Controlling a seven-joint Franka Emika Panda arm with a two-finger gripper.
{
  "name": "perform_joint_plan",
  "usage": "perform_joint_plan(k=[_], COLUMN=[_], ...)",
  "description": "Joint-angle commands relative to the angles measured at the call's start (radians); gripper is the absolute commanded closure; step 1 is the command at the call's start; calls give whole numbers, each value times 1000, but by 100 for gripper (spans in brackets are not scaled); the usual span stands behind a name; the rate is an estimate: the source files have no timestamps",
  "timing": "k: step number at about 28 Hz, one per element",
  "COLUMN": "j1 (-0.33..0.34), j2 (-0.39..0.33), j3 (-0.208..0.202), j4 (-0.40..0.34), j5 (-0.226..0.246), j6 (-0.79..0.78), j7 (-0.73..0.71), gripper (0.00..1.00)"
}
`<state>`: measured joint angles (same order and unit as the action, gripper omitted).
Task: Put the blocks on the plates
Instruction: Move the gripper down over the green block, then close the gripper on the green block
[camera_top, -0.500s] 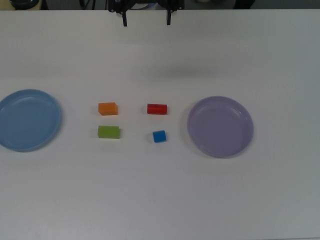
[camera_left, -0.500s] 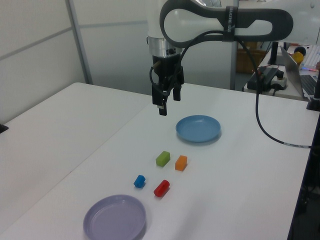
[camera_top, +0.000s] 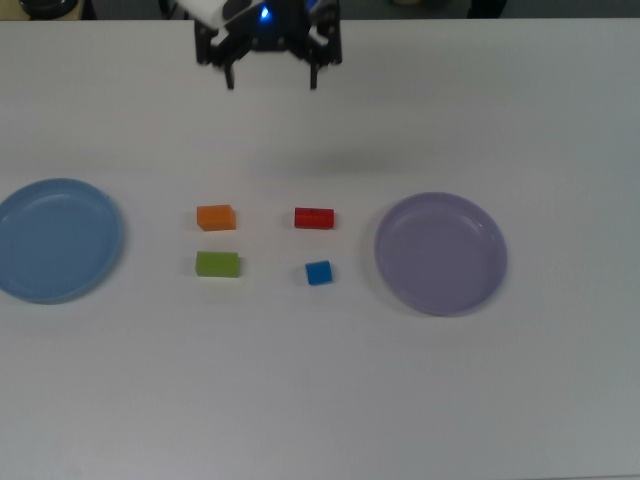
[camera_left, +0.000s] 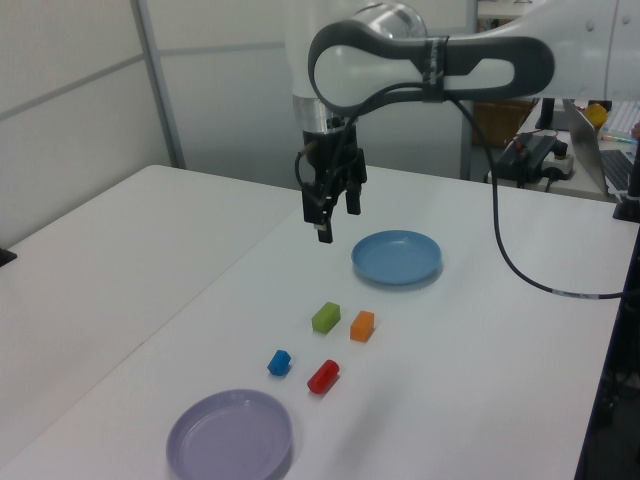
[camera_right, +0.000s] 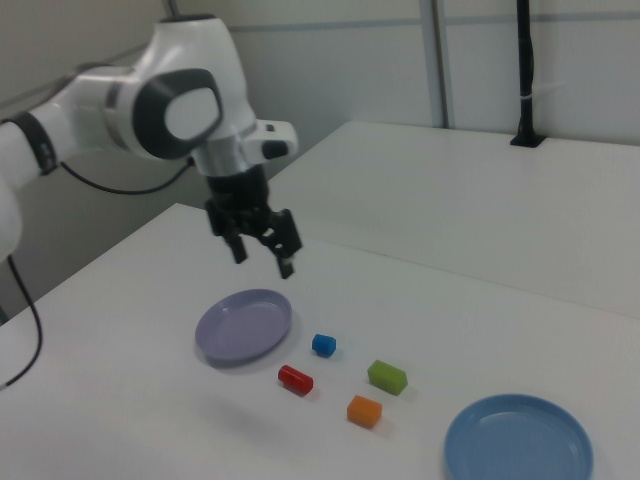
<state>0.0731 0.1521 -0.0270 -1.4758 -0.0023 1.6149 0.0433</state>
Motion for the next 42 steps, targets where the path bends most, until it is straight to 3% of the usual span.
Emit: perform_joint_plan(k=[1,6,10,16,24,42], j1=[-27,-42,-49,-65,-104,-121], j2=[50,153,213,225,297,400], j3=[-2,-2,-2,-2,-4,-2], j4=[-40,-41,-60,-127,-123,-120], j5=[4,-36,-41,-41,-100,-101], j6=[131,204,259,376,414,557], j7=[-25,-25,-23,-26,-26,-43], gripper=[0,0,0,0,0,0])
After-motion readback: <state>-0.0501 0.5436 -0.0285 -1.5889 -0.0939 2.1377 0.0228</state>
